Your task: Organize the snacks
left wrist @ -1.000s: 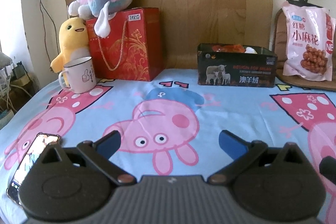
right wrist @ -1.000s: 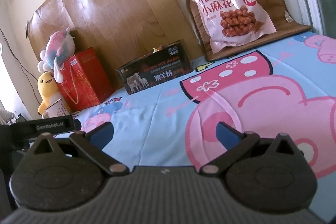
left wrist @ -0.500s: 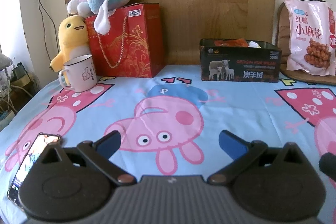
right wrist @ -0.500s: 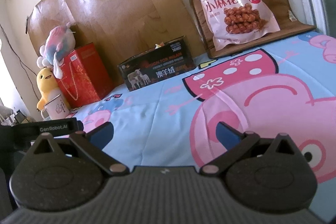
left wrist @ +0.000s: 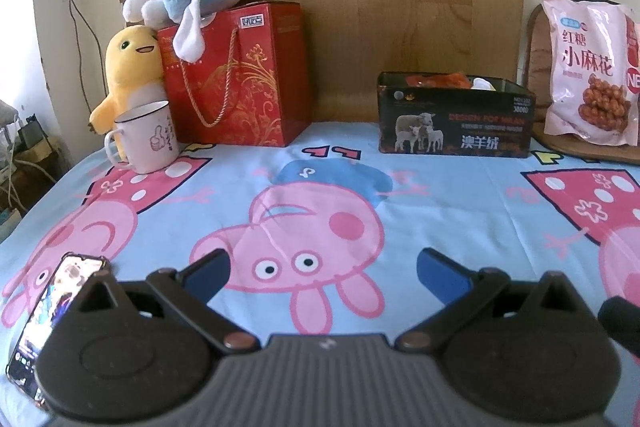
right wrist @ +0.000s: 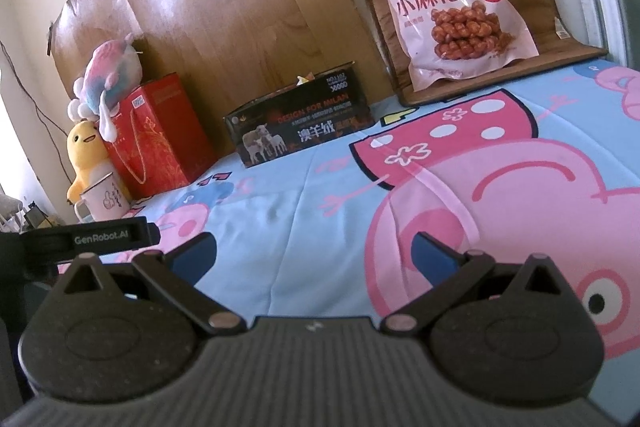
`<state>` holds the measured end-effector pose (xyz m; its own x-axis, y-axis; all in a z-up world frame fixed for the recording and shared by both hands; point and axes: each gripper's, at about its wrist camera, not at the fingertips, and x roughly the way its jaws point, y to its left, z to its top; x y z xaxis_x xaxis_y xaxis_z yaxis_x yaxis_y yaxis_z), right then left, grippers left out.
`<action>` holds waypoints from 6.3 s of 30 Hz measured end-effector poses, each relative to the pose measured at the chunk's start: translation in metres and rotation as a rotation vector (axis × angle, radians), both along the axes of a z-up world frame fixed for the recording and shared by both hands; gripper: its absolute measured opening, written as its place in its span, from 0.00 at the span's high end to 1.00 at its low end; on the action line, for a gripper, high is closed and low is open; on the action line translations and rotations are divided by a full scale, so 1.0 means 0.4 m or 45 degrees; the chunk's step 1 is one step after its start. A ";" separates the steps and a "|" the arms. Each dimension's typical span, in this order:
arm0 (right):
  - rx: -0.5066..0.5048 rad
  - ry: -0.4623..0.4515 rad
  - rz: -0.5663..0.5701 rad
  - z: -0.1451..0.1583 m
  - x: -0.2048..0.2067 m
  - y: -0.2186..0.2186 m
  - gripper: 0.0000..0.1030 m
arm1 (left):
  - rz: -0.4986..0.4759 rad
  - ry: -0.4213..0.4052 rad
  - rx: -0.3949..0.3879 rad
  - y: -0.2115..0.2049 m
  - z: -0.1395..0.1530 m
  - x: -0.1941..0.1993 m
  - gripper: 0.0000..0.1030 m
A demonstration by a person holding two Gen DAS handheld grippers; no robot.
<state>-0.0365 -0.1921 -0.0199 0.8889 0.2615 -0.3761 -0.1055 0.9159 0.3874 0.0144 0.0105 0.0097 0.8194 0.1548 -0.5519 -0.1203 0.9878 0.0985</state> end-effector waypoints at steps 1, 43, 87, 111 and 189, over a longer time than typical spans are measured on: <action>0.000 0.002 0.000 0.000 0.001 0.000 0.00 | -0.001 0.002 -0.002 0.000 -0.001 0.001 0.00; -0.002 -0.002 0.007 -0.002 -0.010 0.005 0.00 | -0.029 0.011 -0.011 -0.005 0.000 -0.009 0.00; -0.011 -0.028 0.003 0.013 -0.020 0.001 0.00 | 0.003 -0.037 0.030 -0.018 0.056 -0.003 0.00; -0.006 -0.015 0.005 0.006 -0.019 0.003 0.00 | -0.016 0.016 0.008 -0.022 0.037 0.001 0.00; -0.036 -0.039 -0.001 0.015 -0.027 0.014 0.00 | -0.055 0.033 0.027 -0.024 0.025 0.000 0.00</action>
<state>-0.0475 -0.1864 -0.0139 0.9003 0.2504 -0.3560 -0.1160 0.9264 0.3582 0.0143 0.0010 0.0196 0.8109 0.1313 -0.5703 -0.0747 0.9898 0.1216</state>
